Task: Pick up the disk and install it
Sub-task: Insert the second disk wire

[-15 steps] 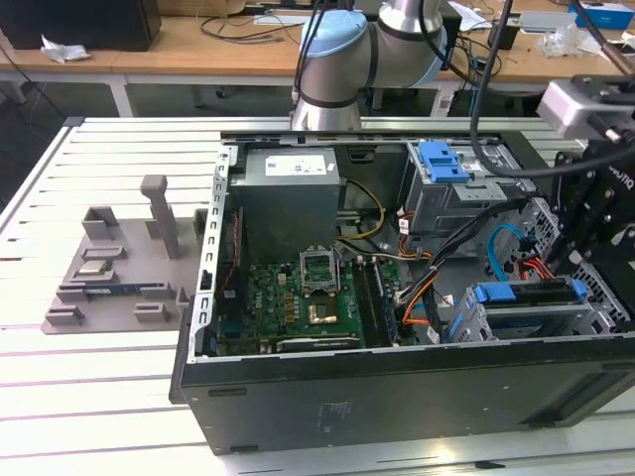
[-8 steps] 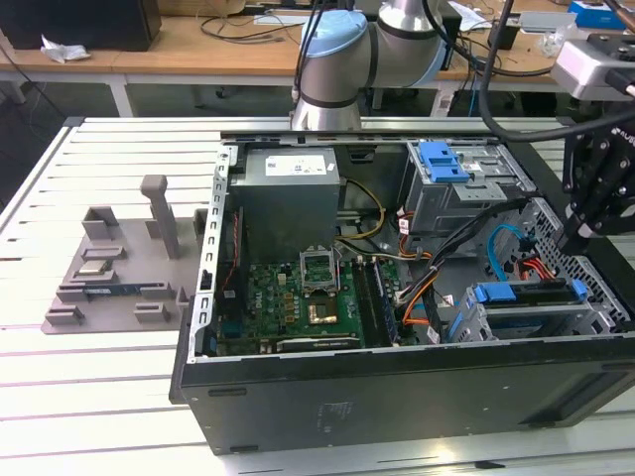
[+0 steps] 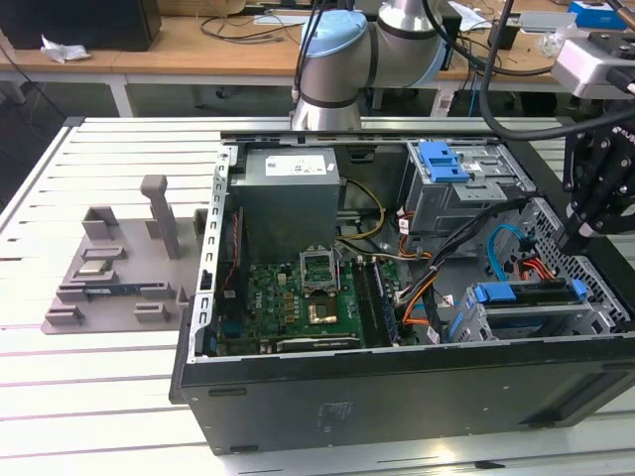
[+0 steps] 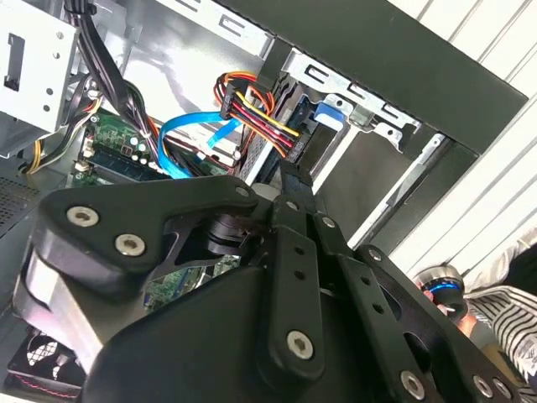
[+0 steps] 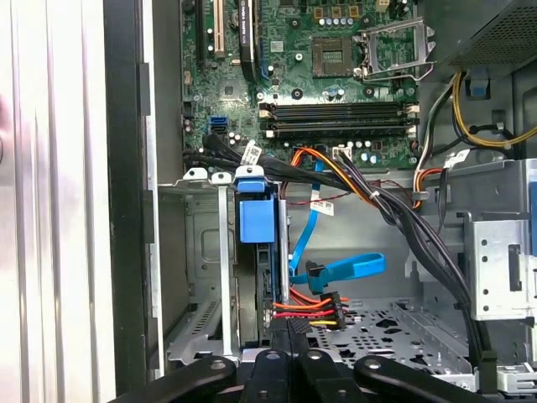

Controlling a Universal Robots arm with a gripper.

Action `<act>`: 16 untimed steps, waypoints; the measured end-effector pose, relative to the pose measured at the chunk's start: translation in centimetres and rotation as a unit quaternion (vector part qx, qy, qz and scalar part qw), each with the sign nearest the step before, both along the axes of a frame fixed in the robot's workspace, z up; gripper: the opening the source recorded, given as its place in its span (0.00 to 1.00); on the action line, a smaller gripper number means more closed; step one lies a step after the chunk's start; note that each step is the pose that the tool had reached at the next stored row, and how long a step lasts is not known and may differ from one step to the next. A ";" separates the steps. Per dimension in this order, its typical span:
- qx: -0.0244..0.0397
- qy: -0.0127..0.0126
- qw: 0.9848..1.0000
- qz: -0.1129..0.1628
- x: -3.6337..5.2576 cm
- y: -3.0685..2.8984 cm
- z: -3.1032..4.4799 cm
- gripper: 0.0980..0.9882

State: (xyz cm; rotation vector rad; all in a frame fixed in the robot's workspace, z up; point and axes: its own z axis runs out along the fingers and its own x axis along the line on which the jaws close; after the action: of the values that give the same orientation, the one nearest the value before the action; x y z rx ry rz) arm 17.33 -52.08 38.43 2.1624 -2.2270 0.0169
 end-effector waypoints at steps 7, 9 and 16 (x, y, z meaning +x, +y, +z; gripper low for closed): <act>0.000 0.000 1.000 0.000 -0.22 0.51 0.02 0.23; 0.000 0.000 1.000 0.001 -1.14 1.51 -0.06 0.23; 0.000 0.000 1.000 0.014 -3.13 1.48 -1.21 0.23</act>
State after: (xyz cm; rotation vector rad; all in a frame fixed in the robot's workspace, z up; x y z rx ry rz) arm 14.20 -50.60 37.21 2.1932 -2.1967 0.0178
